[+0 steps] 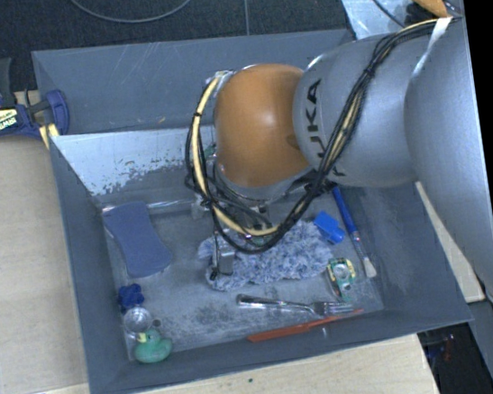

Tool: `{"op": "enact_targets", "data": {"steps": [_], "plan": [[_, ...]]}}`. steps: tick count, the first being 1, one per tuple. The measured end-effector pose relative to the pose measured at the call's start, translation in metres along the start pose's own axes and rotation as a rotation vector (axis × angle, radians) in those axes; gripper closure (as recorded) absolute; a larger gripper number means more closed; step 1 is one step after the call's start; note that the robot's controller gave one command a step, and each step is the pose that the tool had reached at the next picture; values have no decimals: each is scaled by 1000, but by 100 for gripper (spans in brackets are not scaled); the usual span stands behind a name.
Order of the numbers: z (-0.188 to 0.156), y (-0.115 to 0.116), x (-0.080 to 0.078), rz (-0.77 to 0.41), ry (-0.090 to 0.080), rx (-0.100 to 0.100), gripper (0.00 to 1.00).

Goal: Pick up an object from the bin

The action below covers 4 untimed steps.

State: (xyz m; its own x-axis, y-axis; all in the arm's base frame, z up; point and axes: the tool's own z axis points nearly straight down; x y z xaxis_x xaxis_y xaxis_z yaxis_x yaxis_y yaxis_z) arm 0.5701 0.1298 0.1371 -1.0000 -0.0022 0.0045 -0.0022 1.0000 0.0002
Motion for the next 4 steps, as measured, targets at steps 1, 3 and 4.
{"op": "enact_targets", "data": {"steps": [1, 3, 4], "plan": [[-4, -1, -2, 3, -7, -1, 0], [14, -63, -8, -332, -13, 0, 0], [62, -66, -7, -268, -8, 0, 0]]}}
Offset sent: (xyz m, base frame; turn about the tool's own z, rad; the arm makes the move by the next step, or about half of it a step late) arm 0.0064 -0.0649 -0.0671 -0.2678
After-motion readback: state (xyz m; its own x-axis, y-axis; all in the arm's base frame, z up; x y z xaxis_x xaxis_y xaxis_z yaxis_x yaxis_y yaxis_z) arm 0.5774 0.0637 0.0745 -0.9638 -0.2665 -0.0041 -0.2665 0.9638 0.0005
